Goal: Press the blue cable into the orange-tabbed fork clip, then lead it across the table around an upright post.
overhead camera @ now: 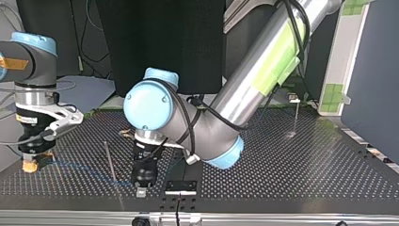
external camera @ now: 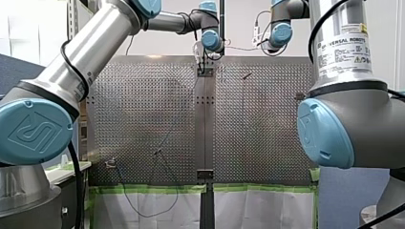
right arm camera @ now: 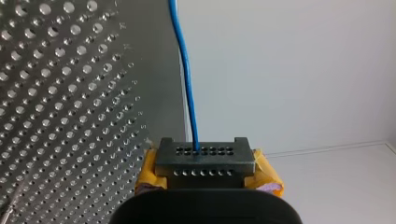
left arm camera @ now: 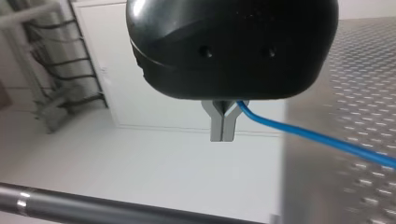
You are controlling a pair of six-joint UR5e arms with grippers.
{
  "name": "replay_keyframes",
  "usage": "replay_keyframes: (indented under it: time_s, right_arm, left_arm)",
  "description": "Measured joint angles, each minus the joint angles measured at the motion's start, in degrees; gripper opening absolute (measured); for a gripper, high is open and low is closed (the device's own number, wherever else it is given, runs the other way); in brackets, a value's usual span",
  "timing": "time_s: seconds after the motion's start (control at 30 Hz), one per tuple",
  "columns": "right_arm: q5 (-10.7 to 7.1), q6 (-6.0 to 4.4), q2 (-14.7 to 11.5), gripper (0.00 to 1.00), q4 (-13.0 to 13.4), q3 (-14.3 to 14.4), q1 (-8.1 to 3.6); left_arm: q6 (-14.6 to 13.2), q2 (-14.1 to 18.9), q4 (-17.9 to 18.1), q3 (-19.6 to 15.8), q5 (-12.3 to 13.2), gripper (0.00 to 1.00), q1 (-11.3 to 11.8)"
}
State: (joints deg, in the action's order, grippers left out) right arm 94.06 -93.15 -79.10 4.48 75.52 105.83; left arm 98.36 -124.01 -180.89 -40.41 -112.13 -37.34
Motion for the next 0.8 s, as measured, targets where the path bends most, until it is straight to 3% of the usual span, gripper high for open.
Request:
replay_keyframes:
  time_s: [0.33,0.6,0.8]
  right_arm:
    - [-1.36,-0.78,0.18,0.0,0.01,0.03,-1.52]
    - [-1.55,-1.0,0.48,0.0,0.01,0.04,-2.37]
    - [-2.44,-1.73,1.77,0.0,0.06,0.06,-2.89]
  left_arm:
    - [-0.18,-2.47,-0.15,3.37,0.08,0.0,-0.63]
    - [-0.78,-5.8,0.0,2.98,-0.51,0.0,-1.71]
    - [-0.77,-6.69,1.4,1.47,-0.09,0.0,-1.69]
